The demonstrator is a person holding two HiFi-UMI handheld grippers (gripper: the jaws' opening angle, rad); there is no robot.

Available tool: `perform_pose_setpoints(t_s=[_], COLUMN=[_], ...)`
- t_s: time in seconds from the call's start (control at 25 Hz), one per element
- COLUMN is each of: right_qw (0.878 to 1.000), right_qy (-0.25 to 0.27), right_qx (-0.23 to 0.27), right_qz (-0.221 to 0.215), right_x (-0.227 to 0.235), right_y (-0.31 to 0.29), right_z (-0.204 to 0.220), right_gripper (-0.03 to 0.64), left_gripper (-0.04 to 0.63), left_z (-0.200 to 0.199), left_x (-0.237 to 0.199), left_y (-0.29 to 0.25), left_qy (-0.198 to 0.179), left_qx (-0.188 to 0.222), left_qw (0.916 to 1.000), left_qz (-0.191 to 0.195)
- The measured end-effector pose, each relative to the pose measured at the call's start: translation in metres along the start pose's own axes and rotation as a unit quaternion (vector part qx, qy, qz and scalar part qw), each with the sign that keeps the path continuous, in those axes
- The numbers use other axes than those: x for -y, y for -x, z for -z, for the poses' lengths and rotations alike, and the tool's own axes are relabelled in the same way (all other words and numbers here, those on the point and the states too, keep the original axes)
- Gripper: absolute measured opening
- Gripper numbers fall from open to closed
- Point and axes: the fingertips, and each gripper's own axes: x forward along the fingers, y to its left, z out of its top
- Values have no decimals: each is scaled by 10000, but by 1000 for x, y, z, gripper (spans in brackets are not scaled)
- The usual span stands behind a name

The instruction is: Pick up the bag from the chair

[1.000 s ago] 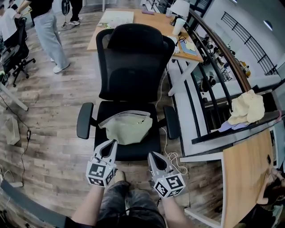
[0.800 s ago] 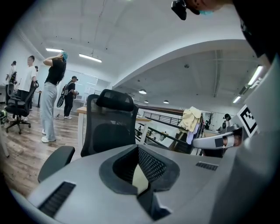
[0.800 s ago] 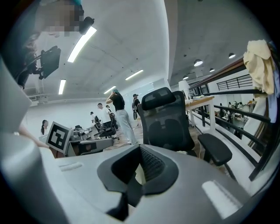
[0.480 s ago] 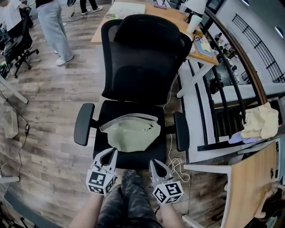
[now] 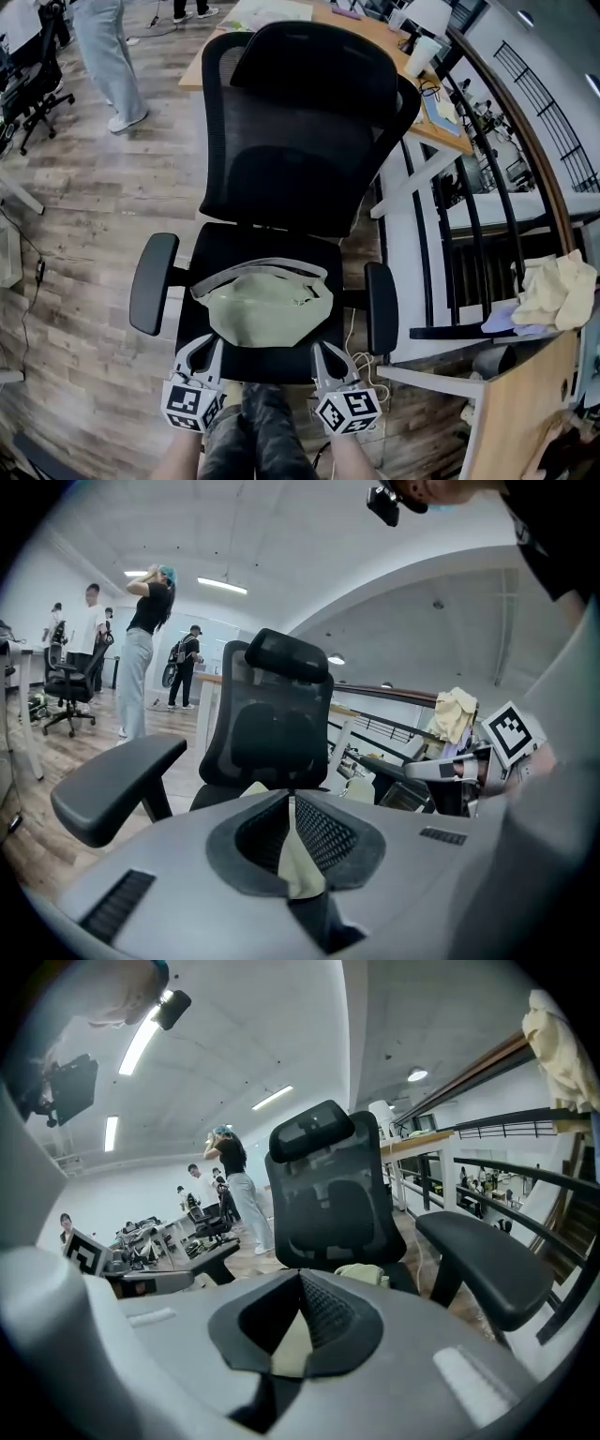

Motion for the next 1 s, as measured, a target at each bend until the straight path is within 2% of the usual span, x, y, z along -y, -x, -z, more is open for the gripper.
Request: perform_pose_setpoints(t_s=[0.2, 0.24, 0.28, 0.4, 0.56, 0.84, 1.0], right_qw=[9999, 9998, 9997, 9994, 9975, 9861, 9758], right_qy=[-116, -169, -210, -275, -575, -1453, -2052], right_qx=[-81, -98, -112, -137, -100, -200, -364], right_qz=[90, 75, 77, 188, 393, 776, 660], right_x=[17, 20, 23, 35, 54, 91, 98], right_y=[-19, -23, -28, -37, -51, -72, -84], right_z=[3, 3, 4, 5, 6, 13, 25], right_gripper=[8, 55, 72, 74, 144, 267, 284], left_gripper=[-2, -2, -2, -2, -1, 83, 141], left_z=[11, 11, 12, 17, 28, 45, 54], left_x=[-11, -13, -15, -21, -31, -32, -31], left_y=[-12, -15, -17, -21, -25, -37, -41], left_qy=[142, 142, 140, 140, 262, 469, 650], left_qx=[-85, -93, -103, -170, -259, -454, -530], left_qw=[9997, 9996, 9996, 9993, 9982, 9965, 9948], left_qz=[-193, -216, -238, -319, -475, -528, -570])
